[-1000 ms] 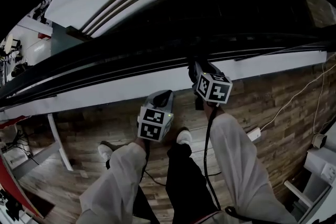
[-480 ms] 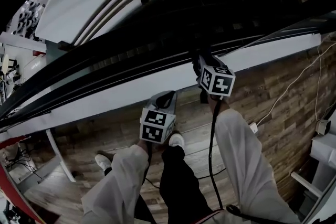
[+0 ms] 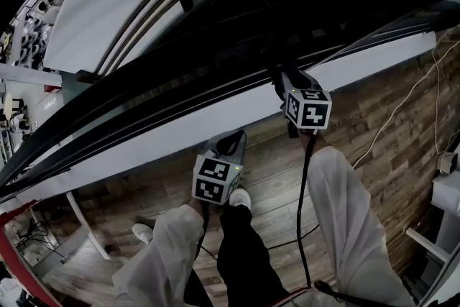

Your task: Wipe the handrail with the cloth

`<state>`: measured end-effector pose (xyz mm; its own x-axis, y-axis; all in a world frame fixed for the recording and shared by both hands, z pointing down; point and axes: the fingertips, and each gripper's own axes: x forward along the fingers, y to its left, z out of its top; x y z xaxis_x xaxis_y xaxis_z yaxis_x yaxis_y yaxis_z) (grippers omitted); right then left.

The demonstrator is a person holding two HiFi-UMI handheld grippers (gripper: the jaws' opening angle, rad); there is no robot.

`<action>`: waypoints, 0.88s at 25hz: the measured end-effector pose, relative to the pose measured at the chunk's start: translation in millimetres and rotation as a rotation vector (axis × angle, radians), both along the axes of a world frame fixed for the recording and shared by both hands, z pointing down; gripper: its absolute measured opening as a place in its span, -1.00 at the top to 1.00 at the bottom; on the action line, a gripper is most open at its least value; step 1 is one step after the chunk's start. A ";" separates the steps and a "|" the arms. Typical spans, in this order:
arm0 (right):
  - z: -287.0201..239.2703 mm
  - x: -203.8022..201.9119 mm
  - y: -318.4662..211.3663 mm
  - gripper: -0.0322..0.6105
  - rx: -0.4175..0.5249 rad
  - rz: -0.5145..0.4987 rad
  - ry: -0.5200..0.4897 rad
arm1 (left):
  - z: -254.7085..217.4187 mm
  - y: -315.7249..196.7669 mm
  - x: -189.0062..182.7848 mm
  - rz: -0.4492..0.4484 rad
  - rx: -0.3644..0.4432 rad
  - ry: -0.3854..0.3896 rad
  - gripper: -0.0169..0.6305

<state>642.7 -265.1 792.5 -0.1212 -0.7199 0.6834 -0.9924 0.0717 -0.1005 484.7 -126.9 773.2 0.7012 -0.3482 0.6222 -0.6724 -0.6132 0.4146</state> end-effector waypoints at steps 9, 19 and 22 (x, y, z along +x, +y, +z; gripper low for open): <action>1.1 82.8 -9.9 0.64 -0.011 0.130 0.059 | 9.0 3.5 25.7 0.023 -0.023 0.026 0.94; 0.4 104.4 2.5 0.64 -0.043 0.203 0.098 | 17.3 12.3 11.6 -0.001 -0.028 0.011 0.94; -6.6 88.2 10.7 0.64 -0.029 0.200 0.071 | 12.1 15.0 1.0 -0.019 -0.026 0.015 0.94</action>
